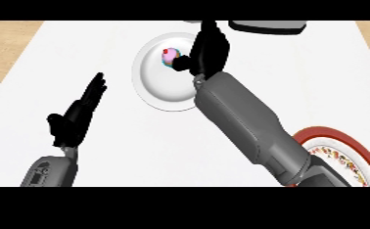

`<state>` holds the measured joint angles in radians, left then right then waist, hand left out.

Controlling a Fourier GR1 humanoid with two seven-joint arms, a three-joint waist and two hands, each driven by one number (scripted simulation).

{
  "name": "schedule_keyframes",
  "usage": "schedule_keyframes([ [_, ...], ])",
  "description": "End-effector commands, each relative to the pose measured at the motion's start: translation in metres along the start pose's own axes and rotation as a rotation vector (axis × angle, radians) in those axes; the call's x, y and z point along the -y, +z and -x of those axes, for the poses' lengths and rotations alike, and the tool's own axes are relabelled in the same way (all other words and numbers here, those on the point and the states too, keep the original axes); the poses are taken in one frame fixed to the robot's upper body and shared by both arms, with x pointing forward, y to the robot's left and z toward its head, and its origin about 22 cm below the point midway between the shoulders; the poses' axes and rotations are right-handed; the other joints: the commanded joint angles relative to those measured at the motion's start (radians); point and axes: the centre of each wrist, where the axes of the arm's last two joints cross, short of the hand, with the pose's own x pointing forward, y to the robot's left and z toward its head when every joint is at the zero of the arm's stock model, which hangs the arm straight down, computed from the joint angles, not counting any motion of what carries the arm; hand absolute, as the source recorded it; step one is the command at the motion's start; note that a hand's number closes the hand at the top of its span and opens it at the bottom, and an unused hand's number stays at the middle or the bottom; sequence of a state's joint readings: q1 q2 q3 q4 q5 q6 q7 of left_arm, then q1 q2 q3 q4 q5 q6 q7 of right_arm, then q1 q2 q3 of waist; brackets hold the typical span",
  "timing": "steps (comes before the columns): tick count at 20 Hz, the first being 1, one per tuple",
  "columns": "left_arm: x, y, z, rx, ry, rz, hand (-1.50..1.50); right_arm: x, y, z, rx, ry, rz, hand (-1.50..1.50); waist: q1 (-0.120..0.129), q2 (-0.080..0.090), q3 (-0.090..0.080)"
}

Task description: Pick the cupcake from the plate and place it in the plate

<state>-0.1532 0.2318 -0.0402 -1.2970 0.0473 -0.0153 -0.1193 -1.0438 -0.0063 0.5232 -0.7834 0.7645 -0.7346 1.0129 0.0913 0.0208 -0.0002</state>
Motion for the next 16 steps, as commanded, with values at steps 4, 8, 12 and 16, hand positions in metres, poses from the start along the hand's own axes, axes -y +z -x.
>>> schedule_keyframes([
  [4, -0.007, 0.007, 0.003, -0.011, 0.01, -0.029, 0.0, 0.004, -0.003, -0.002, -0.085, -0.351, 0.173, -1.5, -0.025, -0.011, 0.001],
  [8, -0.011, 0.009, 0.008, -0.044, 0.008, -0.047, 0.0, 0.01, 0.004, 0.007, -0.118, -0.517, 0.189, -1.5, -0.052, -0.013, 0.002],
  [12, -0.024, 0.016, 0.008, -0.032, 0.007, -0.066, 0.0, 0.007, 0.02, 0.045, -0.099, -0.581, 0.229, -1.5, -0.083, -0.018, 0.002],
  [16, -0.037, 0.019, 0.017, -0.058, 0.012, -0.081, 0.0, 0.02, 0.054, 0.087, -0.05, -0.584, 0.172, -1.5, -0.1, -0.022, 0.001],
])
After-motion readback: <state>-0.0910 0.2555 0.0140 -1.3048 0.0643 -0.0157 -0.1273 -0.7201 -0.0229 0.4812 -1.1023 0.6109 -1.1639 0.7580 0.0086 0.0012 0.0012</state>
